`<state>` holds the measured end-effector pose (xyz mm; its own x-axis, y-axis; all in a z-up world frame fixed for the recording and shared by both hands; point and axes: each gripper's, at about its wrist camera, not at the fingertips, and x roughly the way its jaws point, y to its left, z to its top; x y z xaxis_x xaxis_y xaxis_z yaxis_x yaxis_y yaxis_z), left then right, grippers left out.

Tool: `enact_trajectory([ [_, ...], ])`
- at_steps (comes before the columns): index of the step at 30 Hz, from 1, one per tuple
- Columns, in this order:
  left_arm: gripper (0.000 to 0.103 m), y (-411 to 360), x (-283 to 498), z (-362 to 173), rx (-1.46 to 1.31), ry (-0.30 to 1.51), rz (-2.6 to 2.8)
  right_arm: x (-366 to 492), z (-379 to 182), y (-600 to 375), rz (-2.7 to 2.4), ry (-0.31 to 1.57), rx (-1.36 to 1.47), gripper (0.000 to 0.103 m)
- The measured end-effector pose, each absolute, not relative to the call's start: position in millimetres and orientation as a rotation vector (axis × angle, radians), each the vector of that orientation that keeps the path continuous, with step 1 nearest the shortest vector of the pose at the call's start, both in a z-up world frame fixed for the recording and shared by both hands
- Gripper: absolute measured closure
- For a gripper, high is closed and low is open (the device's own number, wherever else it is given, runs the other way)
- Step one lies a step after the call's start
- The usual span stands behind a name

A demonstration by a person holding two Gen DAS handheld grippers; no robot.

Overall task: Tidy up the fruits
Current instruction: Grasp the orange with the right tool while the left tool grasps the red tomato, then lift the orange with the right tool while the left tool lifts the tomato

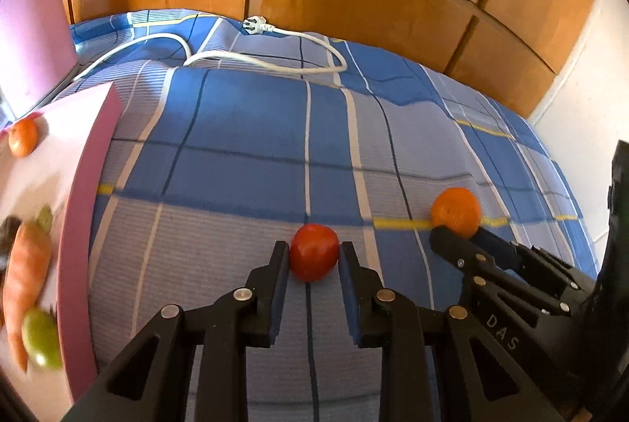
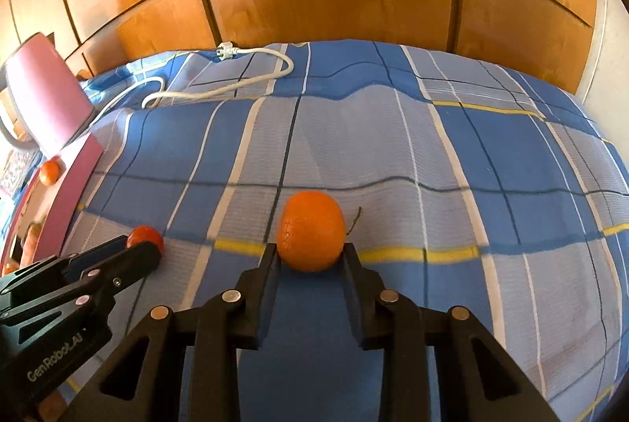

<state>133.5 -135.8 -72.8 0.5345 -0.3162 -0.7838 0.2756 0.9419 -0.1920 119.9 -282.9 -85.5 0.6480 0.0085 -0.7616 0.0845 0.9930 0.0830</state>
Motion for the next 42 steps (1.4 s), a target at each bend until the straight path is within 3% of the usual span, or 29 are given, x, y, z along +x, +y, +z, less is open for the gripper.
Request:
enact_trajectory([
  [20,0.078,-121,66,-81,-0.056,0.923,-0.389,38,-86,-278,-0.007,0.866,0.084,0.072],
  [28,0.078,-120,66,-83,-0.059,0.918,-0.401,38,-84,-284,-0.024,0.875,0.141,0.067],
  [42,0.078,-122,62,-83,-0.035,0.903,-0.393,44,-83,-277,-0.046,0.865,0.105,0.069],
])
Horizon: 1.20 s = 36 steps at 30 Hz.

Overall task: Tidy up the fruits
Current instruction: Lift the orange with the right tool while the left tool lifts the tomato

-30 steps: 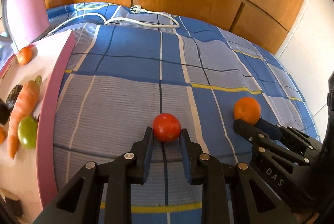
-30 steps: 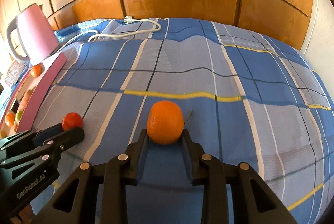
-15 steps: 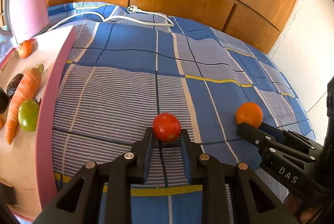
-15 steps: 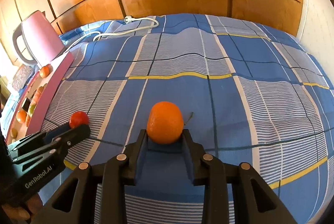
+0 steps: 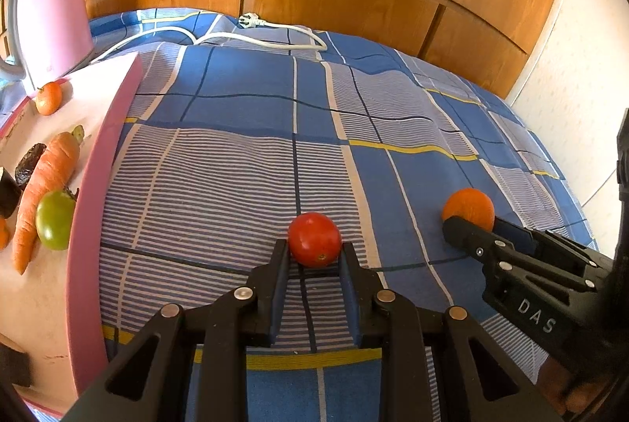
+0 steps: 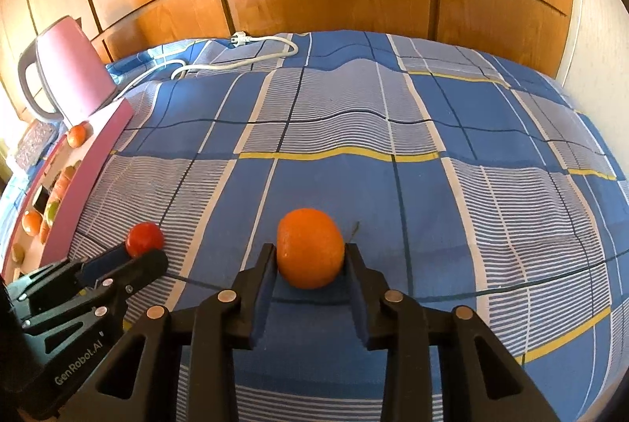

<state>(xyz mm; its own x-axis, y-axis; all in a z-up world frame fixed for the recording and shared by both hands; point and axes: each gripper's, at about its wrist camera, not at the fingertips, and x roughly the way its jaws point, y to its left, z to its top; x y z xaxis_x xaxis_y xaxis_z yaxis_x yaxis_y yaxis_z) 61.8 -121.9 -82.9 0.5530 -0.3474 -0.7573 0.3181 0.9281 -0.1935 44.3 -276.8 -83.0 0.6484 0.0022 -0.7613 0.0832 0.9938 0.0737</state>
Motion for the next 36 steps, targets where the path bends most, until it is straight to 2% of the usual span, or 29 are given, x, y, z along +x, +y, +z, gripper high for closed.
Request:
enact_trajectory([
  [36,0.079,-119,45,-65,0.02,0.872,-0.364,35,-88,-274,-0.054,0.853,0.102,0.07],
])
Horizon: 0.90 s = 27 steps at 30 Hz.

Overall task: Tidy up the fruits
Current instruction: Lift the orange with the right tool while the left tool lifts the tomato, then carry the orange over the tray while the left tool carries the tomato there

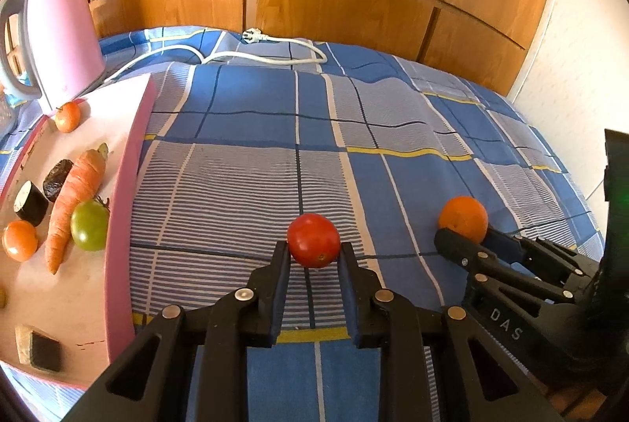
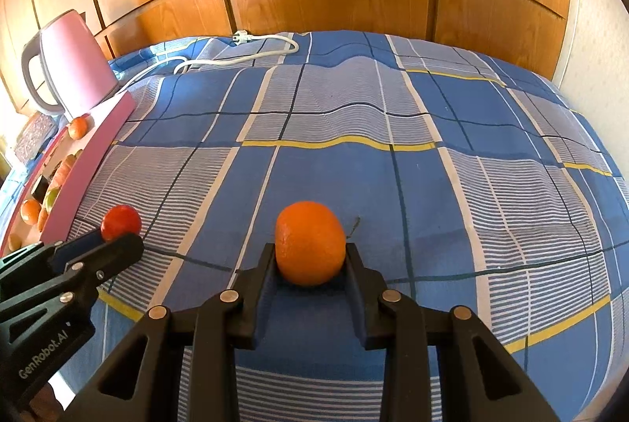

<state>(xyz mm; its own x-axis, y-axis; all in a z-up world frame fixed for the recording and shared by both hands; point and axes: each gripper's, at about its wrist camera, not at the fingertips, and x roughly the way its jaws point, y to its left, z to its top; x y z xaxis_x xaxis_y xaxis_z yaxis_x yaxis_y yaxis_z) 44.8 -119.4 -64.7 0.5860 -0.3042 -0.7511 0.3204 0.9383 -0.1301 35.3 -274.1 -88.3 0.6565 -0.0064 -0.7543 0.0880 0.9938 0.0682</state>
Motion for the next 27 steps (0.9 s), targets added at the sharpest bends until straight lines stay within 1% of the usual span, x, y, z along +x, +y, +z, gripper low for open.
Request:
enact_trajectory([
  [19,0.079,-108,36,-46,-0.014,0.839,-0.369,24,-83,-260,-0.008,0.859,0.094,0.071],
  [27,0.079,-91,38,-34,-0.05,0.82,-0.336,26,-85,-252,0.014,0.879,0.087,0.071],
])
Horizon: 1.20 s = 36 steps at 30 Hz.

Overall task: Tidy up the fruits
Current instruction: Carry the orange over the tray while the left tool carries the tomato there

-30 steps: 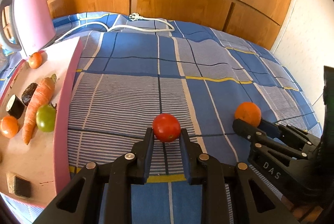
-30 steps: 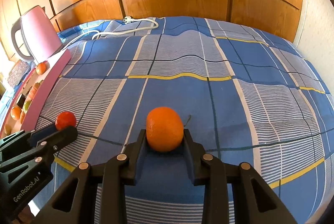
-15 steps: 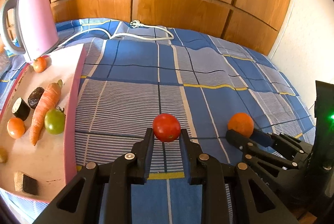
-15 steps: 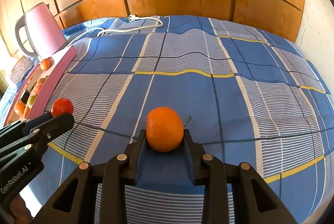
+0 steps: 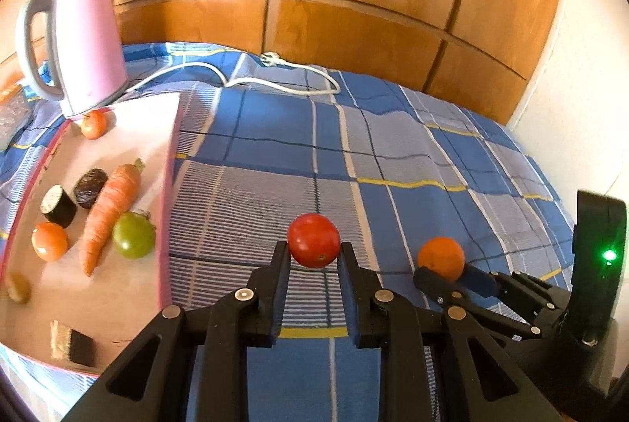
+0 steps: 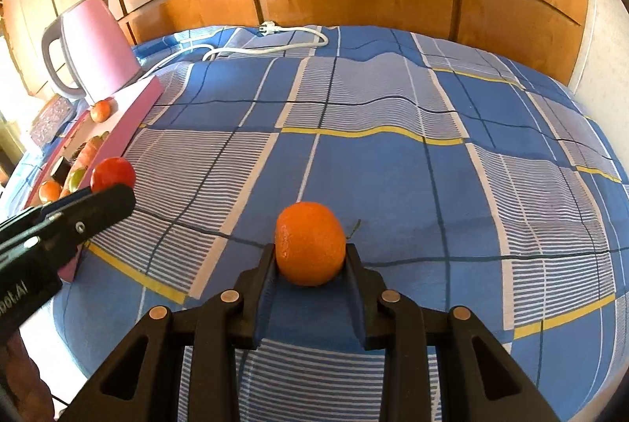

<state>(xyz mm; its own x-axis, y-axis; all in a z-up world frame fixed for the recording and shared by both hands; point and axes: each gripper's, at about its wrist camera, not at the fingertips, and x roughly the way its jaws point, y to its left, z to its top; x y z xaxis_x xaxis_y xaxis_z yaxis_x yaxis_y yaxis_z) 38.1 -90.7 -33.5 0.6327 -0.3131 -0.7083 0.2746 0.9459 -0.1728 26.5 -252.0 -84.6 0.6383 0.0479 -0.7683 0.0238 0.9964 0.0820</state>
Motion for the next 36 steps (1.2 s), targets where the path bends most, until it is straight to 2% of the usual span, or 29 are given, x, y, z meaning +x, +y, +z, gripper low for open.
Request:
enact_trajectory([
  [16,0.079,-9,54,-17,-0.175,0.786,-0.152,40,-63,-210,0.172,0.868,0.063,0.071],
  [36,0.078,92,42,-24,-0.304,0.776,0.038,53,-32,-115,0.47,0.833,-0.027,0.071],
])
